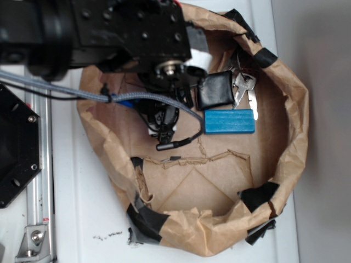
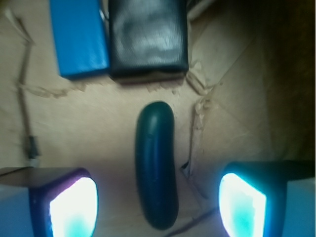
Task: Grab the plastic pickle.
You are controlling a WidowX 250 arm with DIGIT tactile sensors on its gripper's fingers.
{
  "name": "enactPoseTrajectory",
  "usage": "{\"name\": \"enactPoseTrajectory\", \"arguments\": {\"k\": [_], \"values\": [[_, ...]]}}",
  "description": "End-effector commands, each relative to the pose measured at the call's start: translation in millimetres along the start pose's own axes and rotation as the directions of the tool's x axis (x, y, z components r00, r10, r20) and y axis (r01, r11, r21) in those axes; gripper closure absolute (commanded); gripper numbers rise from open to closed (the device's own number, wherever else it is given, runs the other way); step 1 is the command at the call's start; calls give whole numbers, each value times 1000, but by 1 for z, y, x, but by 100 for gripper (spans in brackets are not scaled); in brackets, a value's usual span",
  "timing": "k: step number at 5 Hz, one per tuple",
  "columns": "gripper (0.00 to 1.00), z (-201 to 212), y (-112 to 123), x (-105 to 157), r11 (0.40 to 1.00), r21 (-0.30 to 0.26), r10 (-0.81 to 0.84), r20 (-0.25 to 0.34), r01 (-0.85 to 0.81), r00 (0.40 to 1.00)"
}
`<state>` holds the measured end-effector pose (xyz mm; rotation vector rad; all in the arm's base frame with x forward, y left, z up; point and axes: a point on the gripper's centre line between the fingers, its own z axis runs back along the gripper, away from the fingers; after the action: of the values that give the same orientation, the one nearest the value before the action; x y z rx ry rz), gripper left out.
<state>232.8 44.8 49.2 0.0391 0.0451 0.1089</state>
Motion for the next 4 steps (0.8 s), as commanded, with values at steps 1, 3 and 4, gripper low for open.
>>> {"name": "enactPoseTrajectory", "arguments": {"k": [1, 3, 4], "values": [[100, -29, 9, 12, 999, 15, 45, -3, -45, 999], [100, -4, 11, 6, 990, -73, 128, 61, -123, 990], [100, 47, -2, 19, 990, -125, 81, 159, -62, 984]]}}
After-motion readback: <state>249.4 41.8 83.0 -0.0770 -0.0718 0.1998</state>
